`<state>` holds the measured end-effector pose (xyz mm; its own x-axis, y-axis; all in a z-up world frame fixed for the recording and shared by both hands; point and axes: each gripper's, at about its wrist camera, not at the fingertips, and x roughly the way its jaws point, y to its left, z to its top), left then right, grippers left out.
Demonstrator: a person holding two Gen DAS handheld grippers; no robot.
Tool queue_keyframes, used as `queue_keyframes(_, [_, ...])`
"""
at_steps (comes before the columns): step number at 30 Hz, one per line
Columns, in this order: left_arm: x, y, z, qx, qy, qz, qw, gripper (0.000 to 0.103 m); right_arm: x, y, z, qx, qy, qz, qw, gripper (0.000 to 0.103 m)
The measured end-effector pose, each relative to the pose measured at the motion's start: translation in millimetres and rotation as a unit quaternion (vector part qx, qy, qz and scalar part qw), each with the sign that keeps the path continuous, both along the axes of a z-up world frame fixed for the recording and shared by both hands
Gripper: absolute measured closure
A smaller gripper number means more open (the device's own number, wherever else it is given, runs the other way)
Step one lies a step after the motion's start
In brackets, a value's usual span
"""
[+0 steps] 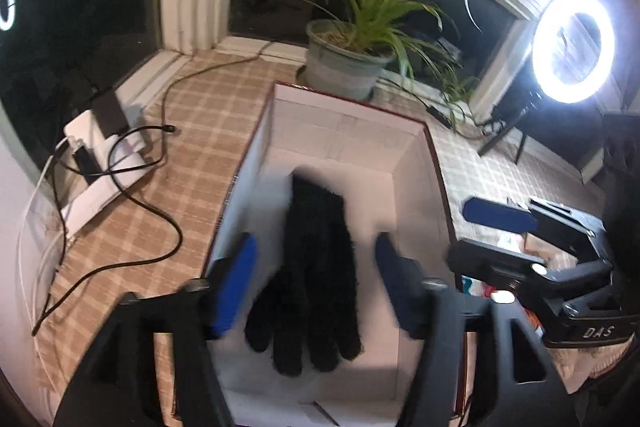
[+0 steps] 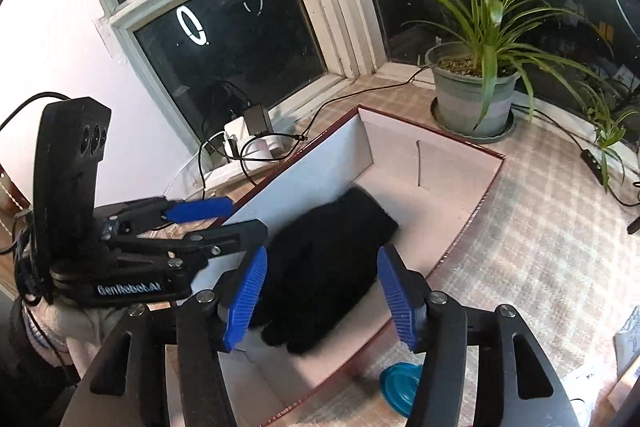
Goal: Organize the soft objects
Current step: 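Lift the black glove with the right gripper and release it into the box, then move the right gripper to the red drawstring bag and close on it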
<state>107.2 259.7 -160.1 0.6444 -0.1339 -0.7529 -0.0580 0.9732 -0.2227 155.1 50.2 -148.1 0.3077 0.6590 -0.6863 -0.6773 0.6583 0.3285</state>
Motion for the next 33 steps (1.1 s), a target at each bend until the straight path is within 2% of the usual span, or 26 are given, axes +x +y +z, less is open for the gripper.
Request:
queue_keyframes(4, [-2.1,1.8,3.4,-0.005,-0.005,0.009,0.9999,0.039,-4.4,-12.0,2.7,0.005,-0.004,-0.008,1.000,0.039])
queue_keyframes(13, [-16.1,-18.8,18.9,-0.014,-0.026,-0.001,0.9996,0.039,-20.4,-49.8,16.4,0.011,-0.018,-0.024,0.999,0.037])
queue_keyframes(17, [-24.9,-33.5,28.9,-0.034,-0.040,-0.009,0.9986,0.039,-27.8,-75.9,22.1,0.014,-0.018,-0.037,0.999,0.036])
queue_keyframes(23, [-35.0,-64.1,41.0,-0.057,-0.054,-0.032,0.9964,0.038,-38.9,-125.6,32.6,0.020,-0.018,-0.061,0.998,0.035])
queue_keyframes(33, [-41.2,-113.6,47.9,-0.106,-0.055,-0.065,0.9907,0.038,-42.3,-235.4,48.4,0.041,-0.006,-0.120,0.992,0.034])
